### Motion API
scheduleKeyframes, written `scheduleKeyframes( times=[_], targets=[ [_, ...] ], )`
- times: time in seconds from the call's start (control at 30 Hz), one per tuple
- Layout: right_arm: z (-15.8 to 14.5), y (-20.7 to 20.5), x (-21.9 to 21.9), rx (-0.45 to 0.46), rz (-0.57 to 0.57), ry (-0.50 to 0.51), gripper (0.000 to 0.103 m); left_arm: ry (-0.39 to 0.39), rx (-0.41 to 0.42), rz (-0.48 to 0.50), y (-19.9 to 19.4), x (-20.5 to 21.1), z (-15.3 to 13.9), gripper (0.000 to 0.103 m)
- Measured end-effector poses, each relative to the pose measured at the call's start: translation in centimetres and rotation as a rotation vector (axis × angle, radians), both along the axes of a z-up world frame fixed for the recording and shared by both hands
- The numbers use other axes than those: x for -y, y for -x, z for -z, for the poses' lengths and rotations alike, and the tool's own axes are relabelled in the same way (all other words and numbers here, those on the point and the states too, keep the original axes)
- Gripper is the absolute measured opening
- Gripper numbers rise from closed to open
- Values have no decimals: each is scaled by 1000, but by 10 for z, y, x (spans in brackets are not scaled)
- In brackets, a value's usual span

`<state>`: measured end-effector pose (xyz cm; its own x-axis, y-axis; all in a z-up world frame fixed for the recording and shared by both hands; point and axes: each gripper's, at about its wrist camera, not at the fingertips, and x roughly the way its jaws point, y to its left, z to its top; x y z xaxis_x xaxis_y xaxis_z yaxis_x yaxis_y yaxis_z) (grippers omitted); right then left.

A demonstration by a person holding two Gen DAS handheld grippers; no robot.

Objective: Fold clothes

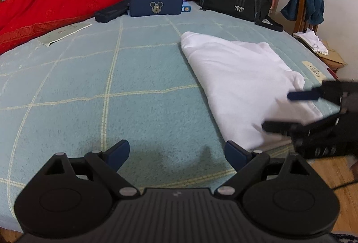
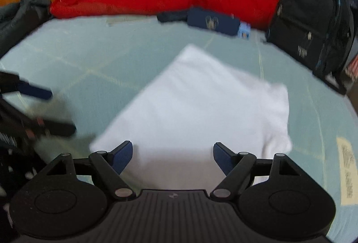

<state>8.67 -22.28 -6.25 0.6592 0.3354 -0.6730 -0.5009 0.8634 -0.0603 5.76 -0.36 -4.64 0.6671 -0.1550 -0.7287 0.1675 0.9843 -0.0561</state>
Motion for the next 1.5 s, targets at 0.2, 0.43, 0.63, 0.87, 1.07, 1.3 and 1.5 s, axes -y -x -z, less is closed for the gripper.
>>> scheduleKeyframes(
  times=[0.2, 0.43, 0.63, 0.87, 1.07, 1.3, 1.5],
  targets=[
    [10, -7, -23, -16, -67, 16, 86, -23, 0, 12, 1, 4, 0, 92],
    [12, -4, -13, -65, -60, -9, 86, -27, 0, 27, 3, 7, 1, 92],
    [-13, -28, -1, 17, -15, -24, 87, -26, -1, 31, 4, 7, -1, 92],
    [-11, -101, 23, -51, 49, -130, 87, -24, -16, 29, 1, 6, 1, 92],
    [13, -128, 51, -147, 99, -207, 83, -16, -27, 18, -3, 0, 5, 92],
    [-20, -138, 27, -68, 142, -114, 88, -4, -33, 21, -4, -2, 9, 92],
    [1, -192, 14, -199, 228, -102, 91, 6, -32, 12, -5, -9, 10, 92]
  ],
)
